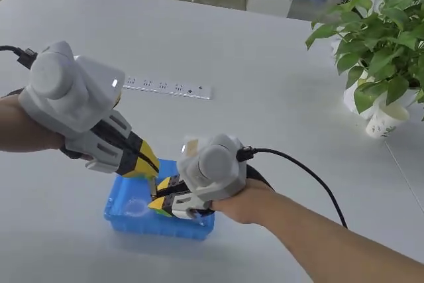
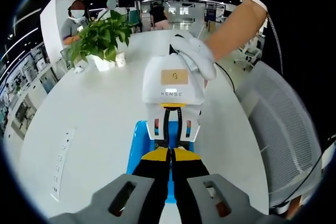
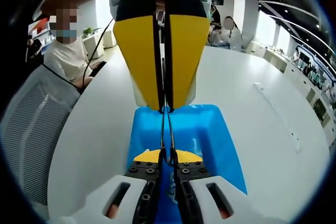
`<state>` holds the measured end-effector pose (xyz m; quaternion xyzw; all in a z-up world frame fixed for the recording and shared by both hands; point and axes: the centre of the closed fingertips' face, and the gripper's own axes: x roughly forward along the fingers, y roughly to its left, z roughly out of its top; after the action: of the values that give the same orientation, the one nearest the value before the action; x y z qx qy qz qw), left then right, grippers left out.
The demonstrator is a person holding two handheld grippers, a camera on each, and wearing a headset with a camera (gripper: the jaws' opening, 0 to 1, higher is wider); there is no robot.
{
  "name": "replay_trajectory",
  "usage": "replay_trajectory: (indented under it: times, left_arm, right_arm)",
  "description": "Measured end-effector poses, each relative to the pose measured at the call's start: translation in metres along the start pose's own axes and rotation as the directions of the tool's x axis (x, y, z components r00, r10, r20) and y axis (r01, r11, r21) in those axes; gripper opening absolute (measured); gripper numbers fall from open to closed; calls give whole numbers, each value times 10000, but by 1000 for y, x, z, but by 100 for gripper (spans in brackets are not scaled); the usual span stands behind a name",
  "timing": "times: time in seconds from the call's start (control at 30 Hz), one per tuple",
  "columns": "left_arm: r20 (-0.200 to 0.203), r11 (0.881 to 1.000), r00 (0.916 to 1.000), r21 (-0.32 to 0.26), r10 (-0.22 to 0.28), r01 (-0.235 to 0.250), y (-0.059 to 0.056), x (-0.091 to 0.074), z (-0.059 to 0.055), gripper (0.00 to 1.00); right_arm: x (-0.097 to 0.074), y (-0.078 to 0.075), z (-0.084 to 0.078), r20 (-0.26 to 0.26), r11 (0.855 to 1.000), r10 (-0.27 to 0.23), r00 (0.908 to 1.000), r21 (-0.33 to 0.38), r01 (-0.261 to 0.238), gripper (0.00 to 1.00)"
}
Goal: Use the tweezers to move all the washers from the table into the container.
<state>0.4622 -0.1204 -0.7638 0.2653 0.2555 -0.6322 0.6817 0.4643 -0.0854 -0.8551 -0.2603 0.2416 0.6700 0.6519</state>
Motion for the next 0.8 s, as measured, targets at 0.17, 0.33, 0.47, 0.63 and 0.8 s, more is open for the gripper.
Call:
replay_trajectory:
  times: [0.17,0.33,0.47,0.63,0.8]
  left_arm:
    - [-41,9999,10000,-108,-67,67,1,4,-6,3]
    - [-30,9997,9999,-224,-96,95,2,7,-11,3]
    - [-25,9995,9999,-288,-135,135,2,9,-13,3]
    - [-22,9993,9998,-327,-182,182,3,11,-15,3]
    - [3,9993,9998,-340,-180,180,4,11,-14,3]
  right_arm:
    - [5,1,-4,-169,9999,153,9997,17,-152,9]
    - [9,1,-9,-309,9997,260,9992,41,-259,9]
    - [11,0,-13,-439,9995,327,9985,12,-327,9]
    - [12,0,-15,-518,9992,393,9979,12,-393,10]
    - [12,0,-15,-541,9992,408,9977,23,-408,10]
